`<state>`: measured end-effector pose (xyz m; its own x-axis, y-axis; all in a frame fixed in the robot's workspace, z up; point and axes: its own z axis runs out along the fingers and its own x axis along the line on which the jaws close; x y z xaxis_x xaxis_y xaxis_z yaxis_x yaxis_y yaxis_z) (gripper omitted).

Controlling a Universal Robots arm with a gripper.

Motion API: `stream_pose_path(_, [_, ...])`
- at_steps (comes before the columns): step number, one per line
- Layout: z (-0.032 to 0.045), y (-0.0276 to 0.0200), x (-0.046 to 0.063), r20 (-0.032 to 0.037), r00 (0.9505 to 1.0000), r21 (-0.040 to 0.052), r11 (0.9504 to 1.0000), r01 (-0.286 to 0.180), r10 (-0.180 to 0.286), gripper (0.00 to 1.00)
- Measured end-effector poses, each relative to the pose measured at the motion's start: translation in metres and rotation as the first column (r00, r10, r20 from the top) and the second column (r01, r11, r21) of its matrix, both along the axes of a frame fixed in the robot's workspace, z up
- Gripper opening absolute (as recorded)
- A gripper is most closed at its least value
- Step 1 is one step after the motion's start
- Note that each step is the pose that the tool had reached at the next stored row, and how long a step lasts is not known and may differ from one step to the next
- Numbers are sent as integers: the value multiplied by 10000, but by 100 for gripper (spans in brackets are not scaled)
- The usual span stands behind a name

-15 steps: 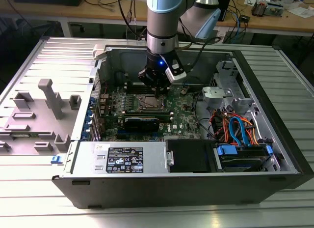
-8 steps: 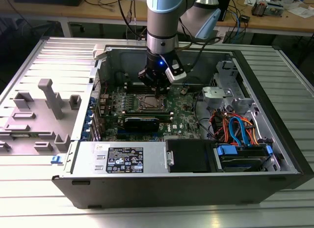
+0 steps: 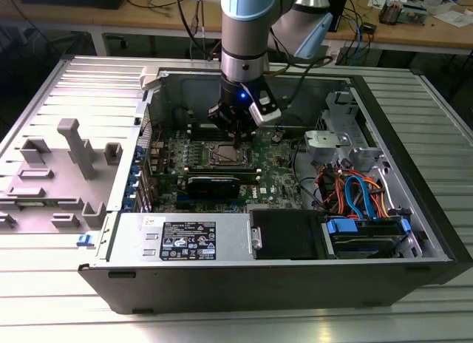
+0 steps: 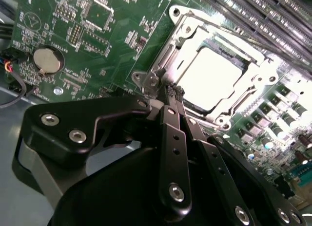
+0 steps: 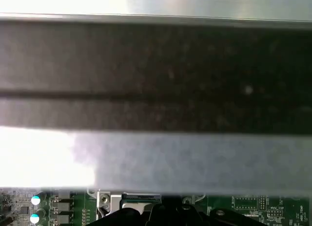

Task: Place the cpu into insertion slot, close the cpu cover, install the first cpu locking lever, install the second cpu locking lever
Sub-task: 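Install the second cpu locking lever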

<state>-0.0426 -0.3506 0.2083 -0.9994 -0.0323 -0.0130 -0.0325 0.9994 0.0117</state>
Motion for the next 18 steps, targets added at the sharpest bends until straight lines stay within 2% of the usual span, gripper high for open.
stream_pose_path(4, [8, -15, -1, 0, 10000, 0, 10000, 2, -2, 11])
stream_pose_path(9, [102, -21, 1, 1, 10000, 2, 10000, -2, 2, 11])
stream_pose_path(11, [103, -36, 0, 1, 10000, 1, 10000, 0, 0, 11])
stream_pose_path(18, [103, -159, 0, 1, 10000, 1, 10000, 0, 0, 11])
